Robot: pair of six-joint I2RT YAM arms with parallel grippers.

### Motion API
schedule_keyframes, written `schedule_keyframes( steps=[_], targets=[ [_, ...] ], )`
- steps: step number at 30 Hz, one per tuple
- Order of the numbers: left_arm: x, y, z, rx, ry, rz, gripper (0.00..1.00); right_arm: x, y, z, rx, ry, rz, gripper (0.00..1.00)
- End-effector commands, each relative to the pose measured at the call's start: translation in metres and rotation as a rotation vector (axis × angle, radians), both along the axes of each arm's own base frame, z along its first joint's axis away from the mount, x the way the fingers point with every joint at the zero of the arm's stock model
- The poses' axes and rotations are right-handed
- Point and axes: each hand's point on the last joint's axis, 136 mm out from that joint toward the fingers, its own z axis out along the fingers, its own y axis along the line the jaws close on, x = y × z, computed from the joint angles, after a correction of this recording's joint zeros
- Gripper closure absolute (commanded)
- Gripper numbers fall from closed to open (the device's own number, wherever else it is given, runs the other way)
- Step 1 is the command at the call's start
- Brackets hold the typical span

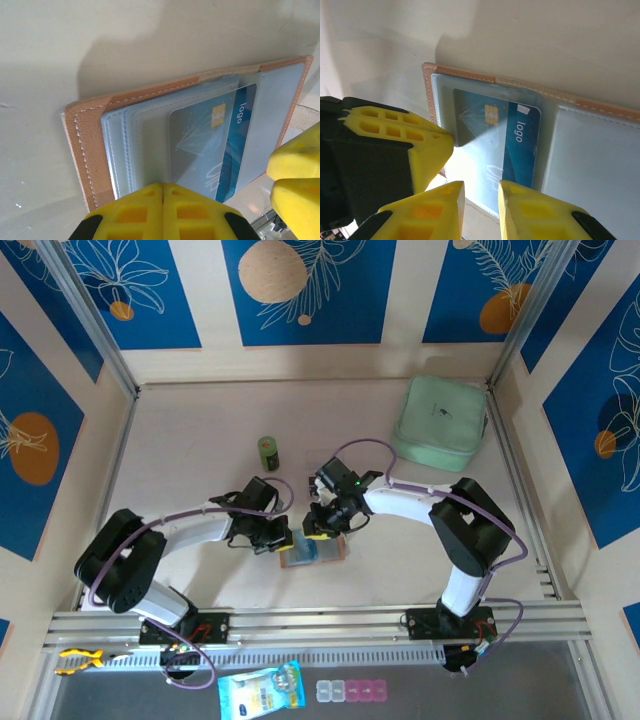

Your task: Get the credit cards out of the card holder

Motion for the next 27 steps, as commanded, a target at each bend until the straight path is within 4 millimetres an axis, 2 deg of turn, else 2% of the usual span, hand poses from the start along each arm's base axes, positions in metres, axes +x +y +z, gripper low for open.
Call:
schedule_keyframes(
  steps=[1, 13, 20, 27],
  targets=[
    [-0.006, 0.008, -0.011, 0.042, 0.019, -0.011, 1.0, -0.003, 0.004, -0.005, 0.019, 0.041, 0.007, 0.74],
    [-0.006, 0.008, -0.01, 0.038, 0.017, -0.01, 1.0, 0.0, 0.008, -0.018, 0.032, 0.078, 0.005, 0.74],
    [-0.007, 0.009, -0.009, 0.039, 0.016, -0.008, 1.0, -0.004, -0.003, -0.025, -0.024, 0.093, -0.013, 0.74],
    [-0.006, 0.008, -0.007, 0.034, 0.013, -0.007, 1.0, -0.004, -0.008, -0.019, -0.044, 0.073, -0.015, 0.74]
  ],
)
